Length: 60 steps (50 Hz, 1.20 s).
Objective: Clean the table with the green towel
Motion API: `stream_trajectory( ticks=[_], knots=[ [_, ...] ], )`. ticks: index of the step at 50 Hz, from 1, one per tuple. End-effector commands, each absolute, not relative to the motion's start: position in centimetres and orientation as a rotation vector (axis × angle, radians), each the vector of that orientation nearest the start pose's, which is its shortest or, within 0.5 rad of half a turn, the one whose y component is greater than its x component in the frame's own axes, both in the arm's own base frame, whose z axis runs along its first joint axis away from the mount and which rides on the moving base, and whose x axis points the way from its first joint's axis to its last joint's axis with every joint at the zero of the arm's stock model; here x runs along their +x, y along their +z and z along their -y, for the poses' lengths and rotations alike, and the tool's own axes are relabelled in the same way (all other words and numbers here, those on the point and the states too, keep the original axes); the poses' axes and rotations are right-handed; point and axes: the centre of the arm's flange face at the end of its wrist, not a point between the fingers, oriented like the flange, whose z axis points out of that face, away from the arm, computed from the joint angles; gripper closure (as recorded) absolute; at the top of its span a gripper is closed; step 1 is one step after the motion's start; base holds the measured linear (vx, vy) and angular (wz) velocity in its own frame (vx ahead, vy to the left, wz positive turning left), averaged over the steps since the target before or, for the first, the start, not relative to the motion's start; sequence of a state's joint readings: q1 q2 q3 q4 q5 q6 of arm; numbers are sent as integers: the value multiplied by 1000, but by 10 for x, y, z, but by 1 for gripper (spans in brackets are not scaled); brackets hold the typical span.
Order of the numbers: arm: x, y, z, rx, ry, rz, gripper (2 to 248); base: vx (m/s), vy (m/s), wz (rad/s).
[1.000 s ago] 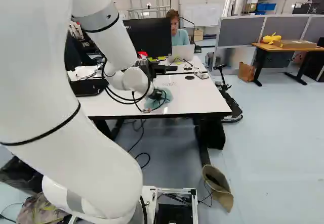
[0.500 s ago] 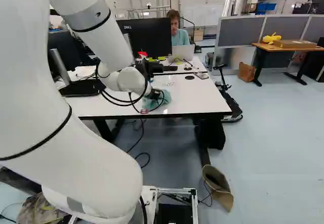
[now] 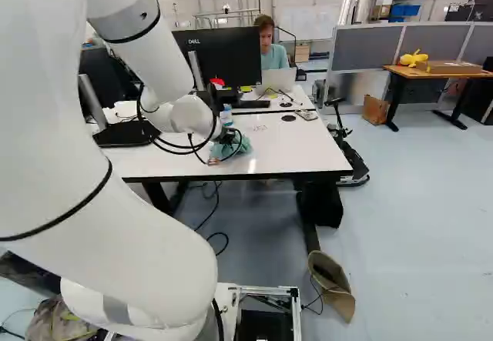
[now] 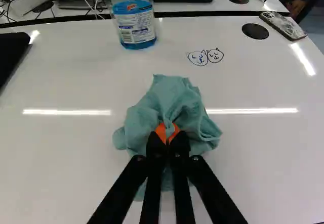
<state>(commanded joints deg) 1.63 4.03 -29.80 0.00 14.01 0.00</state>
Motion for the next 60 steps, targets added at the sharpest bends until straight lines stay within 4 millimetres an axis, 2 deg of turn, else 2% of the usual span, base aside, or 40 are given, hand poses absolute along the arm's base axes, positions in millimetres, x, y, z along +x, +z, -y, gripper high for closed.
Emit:
stream_trajectory(
  ticks=[31, 60],
  knots=[
    [384, 422, -56, -2811, -1249, 203, 224, 0, 0, 0],
    [381, 422, -58, -2808, -1249, 212, 224, 0, 0, 0]
  ],
)
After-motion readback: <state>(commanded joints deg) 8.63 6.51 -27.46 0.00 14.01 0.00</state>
